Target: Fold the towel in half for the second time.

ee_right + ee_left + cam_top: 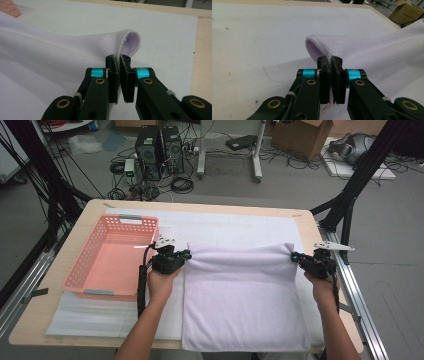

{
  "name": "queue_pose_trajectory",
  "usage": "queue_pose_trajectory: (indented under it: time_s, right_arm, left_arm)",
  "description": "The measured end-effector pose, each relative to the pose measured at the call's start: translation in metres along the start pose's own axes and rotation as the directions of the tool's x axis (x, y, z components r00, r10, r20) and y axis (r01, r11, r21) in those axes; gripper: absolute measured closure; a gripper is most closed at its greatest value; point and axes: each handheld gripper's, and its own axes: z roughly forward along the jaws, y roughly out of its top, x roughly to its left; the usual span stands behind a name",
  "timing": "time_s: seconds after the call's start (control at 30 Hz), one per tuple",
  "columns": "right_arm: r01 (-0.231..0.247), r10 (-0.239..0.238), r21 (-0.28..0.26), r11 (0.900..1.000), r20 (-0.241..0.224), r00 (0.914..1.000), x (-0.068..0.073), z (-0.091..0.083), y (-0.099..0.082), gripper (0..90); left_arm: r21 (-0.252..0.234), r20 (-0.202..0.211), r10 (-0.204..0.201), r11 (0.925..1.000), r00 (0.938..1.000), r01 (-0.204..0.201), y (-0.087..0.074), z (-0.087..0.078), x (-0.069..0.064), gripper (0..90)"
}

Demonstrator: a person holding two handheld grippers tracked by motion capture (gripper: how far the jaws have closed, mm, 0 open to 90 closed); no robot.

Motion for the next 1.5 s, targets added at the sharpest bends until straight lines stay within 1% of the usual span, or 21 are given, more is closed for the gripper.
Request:
queue_pose_trajectory:
  time_s: [0.13,0.2,0.23,0.33,0.43,0.53,0.6,0.77,0.83,0.87,0.93,1.0,1.03,1.1,1.13,1.17,1.27,1.33,1.37,1.4,1.5]
  right_arm:
    - [0.021,-0.021,-0.023,0.9995,-0.014,0.9997,0.007,-0.015,-0.007,85.8]
    - [0.036,-0.036,-0.030,0.9989,-0.013,0.9993,0.011,-0.023,-0.014,85.8]
    - [0.033,-0.034,-0.036,0.9988,-0.019,0.9993,0.013,-0.028,-0.019,85.8]
    - [0.024,-0.025,-0.035,0.9991,-0.031,0.9992,0.016,-0.035,-0.031,85.7]
    - [0.016,-0.018,-0.032,0.9994,-0.046,0.9988,0.020,-0.042,-0.043,85.6]
    - [0.032,-0.033,-0.022,0.9993,-0.045,0.9984,0.026,-0.047,-0.051,85.6]
    - [0.041,-0.041,-0.015,0.9991,-0.042,0.9983,0.029,-0.051,-0.057,85.6]
    - [0.021,-0.022,-0.013,0.9997,-0.054,0.9983,0.033,-0.062,-0.068,85.6]
    - [0.023,-0.024,-0.007,0.9997,-0.055,0.9982,0.034,-0.063,-0.073,85.5]
    - [0.018,-0.018,-0.002,0.9998,-0.055,0.9983,0.035,-0.064,-0.075,85.4]
    - [-0.002,0.002,0.009,1.0000,-0.055,0.9985,0.035,-0.064,-0.081,85.1]
    - [0.007,-0.006,0.035,0.9994,-0.047,0.9989,0.038,-0.062,-0.085,83.8]
    - [0.009,-0.007,0.045,0.9989,-0.044,0.9990,0.038,-0.061,-0.086,81.9]
    - [-0.011,0.013,0.043,0.9990,-0.037,0.9992,0.037,-0.061,-0.085,70.6]
    - [-0.045,0.046,0.031,0.9985,-0.037,0.9982,0.036,-0.062,-0.084,63.9]
    - [-0.056,0.057,0.016,0.9983,-0.036,0.9977,0.035,-0.063,-0.082,60.3]
    - [-0.059,0.059,-0.004,0.9983,-0.023,0.9980,0.035,-0.066,-0.075,51.2]
    - [-0.048,0.048,-0.005,0.9988,-0.018,0.9987,0.036,-0.066,-0.070,48.2]
    - [-0.048,0.048,-0.004,0.9989,-0.018,0.9987,0.036,-0.066,-0.069,47.0]
    - [-0.037,0.037,-0.001,0.9993,-0.021,0.9991,0.037,-0.063,-0.065,46.6]
    - [-0.010,0.011,0.021,0.9997,-0.021,0.9997,0.039,-0.054,-0.056,45.0]
  left_arm:
    - [-0.010,0.023,0.028,0.9996,0.9993,-0.028,-0.012,-0.015,-0.008,85.7]
    - [-0.020,0.044,0.035,0.9992,0.9984,-0.034,-0.020,-0.023,-0.014,85.6]
    - [-0.021,0.049,0.041,0.9990,0.9980,-0.040,-0.023,-0.026,-0.015,85.6]
    - [-0.029,0.075,0.029,0.9992,0.9968,-0.027,-0.034,-0.036,-0.017,85.6]
    - [-0.026,0.085,0.031,0.9992,0.9959,-0.028,-0.045,-0.044,-0.019,85.6]
    - [-0.029,0.097,0.031,0.9992,0.9948,-0.028,-0.052,-0.050,-0.022,85.5]
    - [-0.028,0.103,0.044,0.9987,0.9937,-0.042,-0.058,-0.056,-0.026,85.5]
    - [-0.026,0.122,0.055,0.9983,0.9910,-0.052,-0.075,-0.068,-0.030,85.3]
    - [-0.015,0.129,0.051,0.9987,0.9903,-0.049,-0.079,-0.069,-0.031,85.2]
    - [-0.006,0.132,0.053,0.9986,0.9899,-0.053,-0.082,-0.069,-0.032,85.1]
    - [-0.010,0.134,0.064,0.9979,0.9889,-0.064,-0.086,-0.068,-0.034,84.7]
    - [-0.013,0.133,0.083,0.9966,0.9876,-0.082,-0.086,-0.068,-0.035,83.3]
    - [-0.025,0.126,0.094,0.9955,0.9875,-0.092,-0.086,-0.069,-0.034,79.0]
    - [-0.037,0.128,0.081,0.9963,0.9884,-0.077,-0.083,-0.069,-0.032,61.8]
    - [-0.044,0.124,0.082,0.9961,0.9889,-0.077,-0.082,-0.070,-0.030,56.5]
    - [-0.050,0.118,0.078,0.9961,0.9900,-0.073,-0.080,-0.070,-0.029,51.1]
    - [-0.056,0.107,0.066,0.9966,0.9921,-0.060,-0.073,-0.069,-0.023,46.7]
    - [-0.058,0.116,0.045,0.9976,0.9923,-0.039,-0.068,-0.067,-0.019,44.4]
    - [-0.055,0.133,0.037,0.9980,0.9904,-0.030,-0.066,-0.064,-0.017,43.9]
    - [-0.053,0.139,0.034,0.9982,0.9897,-0.027,-0.065,-0.062,-0.016,44.0]
    - [-0.014,0.165,0.037,0.9993,0.9857,-0.035,-0.063,-0.052,-0.016,45.6]
